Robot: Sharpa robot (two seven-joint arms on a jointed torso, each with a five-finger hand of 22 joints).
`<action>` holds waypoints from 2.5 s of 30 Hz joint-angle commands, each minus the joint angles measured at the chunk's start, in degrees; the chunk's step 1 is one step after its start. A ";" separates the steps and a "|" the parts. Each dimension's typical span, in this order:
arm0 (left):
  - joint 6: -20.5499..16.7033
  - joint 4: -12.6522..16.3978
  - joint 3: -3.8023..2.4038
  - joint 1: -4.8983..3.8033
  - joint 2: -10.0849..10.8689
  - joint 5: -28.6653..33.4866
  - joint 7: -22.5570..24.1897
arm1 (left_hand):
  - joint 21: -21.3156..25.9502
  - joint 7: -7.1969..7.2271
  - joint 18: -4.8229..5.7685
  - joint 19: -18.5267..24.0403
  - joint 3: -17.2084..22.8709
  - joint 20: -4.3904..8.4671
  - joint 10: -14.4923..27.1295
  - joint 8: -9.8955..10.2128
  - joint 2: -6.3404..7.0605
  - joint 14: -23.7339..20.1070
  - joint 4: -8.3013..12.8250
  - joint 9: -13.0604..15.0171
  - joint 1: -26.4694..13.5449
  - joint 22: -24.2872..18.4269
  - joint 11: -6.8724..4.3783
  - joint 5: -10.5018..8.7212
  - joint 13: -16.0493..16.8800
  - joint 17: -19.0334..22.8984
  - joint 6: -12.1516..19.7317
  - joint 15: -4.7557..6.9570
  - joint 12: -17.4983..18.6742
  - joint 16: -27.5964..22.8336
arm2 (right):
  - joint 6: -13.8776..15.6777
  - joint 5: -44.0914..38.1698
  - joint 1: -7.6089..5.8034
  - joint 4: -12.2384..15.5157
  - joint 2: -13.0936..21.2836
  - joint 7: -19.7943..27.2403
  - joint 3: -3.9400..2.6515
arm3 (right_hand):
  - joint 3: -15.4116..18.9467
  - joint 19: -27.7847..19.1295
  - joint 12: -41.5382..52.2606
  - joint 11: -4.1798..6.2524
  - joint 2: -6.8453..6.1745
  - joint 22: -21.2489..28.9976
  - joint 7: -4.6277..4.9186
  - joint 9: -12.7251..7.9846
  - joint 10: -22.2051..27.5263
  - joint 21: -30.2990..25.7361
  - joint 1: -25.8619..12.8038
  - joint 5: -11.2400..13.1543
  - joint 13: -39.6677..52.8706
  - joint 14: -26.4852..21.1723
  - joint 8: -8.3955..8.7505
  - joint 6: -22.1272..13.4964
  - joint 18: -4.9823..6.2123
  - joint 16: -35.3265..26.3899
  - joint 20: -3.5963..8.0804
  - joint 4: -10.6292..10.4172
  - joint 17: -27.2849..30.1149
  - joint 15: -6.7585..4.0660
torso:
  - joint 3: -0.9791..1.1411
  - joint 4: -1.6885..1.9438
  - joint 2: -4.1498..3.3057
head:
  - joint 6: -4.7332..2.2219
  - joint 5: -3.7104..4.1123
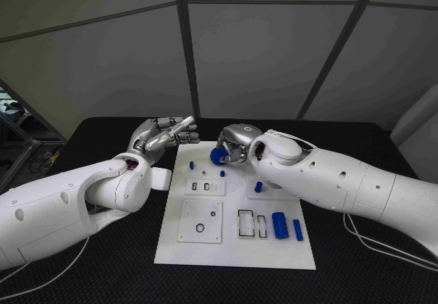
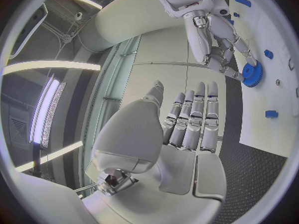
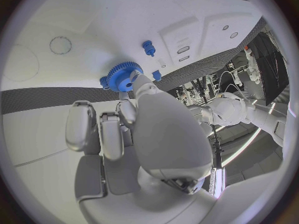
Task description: Assemble the parts on the task board
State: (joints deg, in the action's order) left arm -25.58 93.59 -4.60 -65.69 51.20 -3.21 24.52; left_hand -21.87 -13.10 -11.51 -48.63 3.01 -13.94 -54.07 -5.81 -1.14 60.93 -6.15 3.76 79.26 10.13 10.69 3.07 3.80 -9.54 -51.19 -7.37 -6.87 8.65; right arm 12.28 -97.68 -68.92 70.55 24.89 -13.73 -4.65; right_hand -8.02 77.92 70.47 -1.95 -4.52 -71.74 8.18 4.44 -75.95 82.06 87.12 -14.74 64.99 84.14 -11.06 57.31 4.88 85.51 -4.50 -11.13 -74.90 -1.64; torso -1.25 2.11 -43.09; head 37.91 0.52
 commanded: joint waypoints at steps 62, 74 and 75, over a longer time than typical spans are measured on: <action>0.47 -0.58 -0.06 -0.08 0.13 -0.35 -0.13 | 0.01 -0.67 1.15 0.21 -0.06 -0.19 -0.02 0.52 -0.31 -0.24 0.57 -0.03 0.14 -0.15 0.26 0.05 -0.03 -0.19 0.34 -0.65 0.67 -0.74 | 6.80 6.30 0.12 2.82 6.04 4.84 0.04 | 8.04 -1.77 -0.92 -2.38 1.98 2.76 1.09 -0.25 3.00 -1.68 -13.00 -5.14 -1.02 3.75 7.10 -4.31 -0.45 -0.19 -1.95 -3.61 -4.93 1.74 | 0.16 -0.27 0.13 | 0.17 -0.27; 0.61 -1.00 -0.05 -0.07 0.64 -0.35 0.04 | 0.01 -0.67 1.15 0.24 -0.05 -0.21 -0.02 0.55 -0.34 -0.24 0.64 -0.03 0.17 -0.16 0.26 0.05 -0.02 -0.22 0.33 -0.66 0.69 -0.80 | 5.63 26.06 0.08 9.32 20.23 14.99 0.05 | 7.92 -2.63 -1.57 -1.96 1.24 4.03 0.70 -0.15 3.45 -2.54 -5.38 -3.02 -1.51 3.71 6.78 -2.65 -0.19 -0.44 -1.68 0.22 -4.79 1.39 | 0.55 -1.50 0.48 | -0.56 -0.46; 0.67 -1.02 -0.05 -0.06 0.61 -0.35 0.05 | 0.01 -0.67 1.15 0.24 -0.05 -0.21 -0.02 0.55 -0.34 -0.24 0.64 -0.03 0.17 -0.16 0.26 0.05 -0.02 -0.22 0.33 -0.66 0.69 -0.80 | 5.30 26.54 0.08 9.24 21.09 15.50 0.06 | 7.95 -2.58 -1.61 -1.92 1.16 3.96 0.66 -0.15 3.44 -2.52 -4.98 -2.87 -1.54 3.72 6.79 -2.58 -0.21 -0.43 -1.65 0.45 -4.81 1.36 | 0.59 -1.56 0.48 | -0.62 -0.34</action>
State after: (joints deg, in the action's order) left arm -25.53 92.56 -4.59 -65.68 51.87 -3.23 24.17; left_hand -21.87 -13.10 -11.51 -48.63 3.01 -13.94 -54.07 -5.60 -1.14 60.72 -5.84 3.76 79.26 10.02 10.68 3.07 3.80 -9.67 -51.19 -7.57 -6.37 8.12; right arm 17.84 -77.66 -68.75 79.65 45.66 -2.71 -4.58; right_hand -0.04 75.56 69.20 -4.08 -3.31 -67.78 8.86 4.25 -72.77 79.85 81.62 -17.81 63.50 84.04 -3.99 54.38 4.88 85.30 -6.24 -10.98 -74.92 -0.30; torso -0.82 0.98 -42.69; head 37.41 -0.02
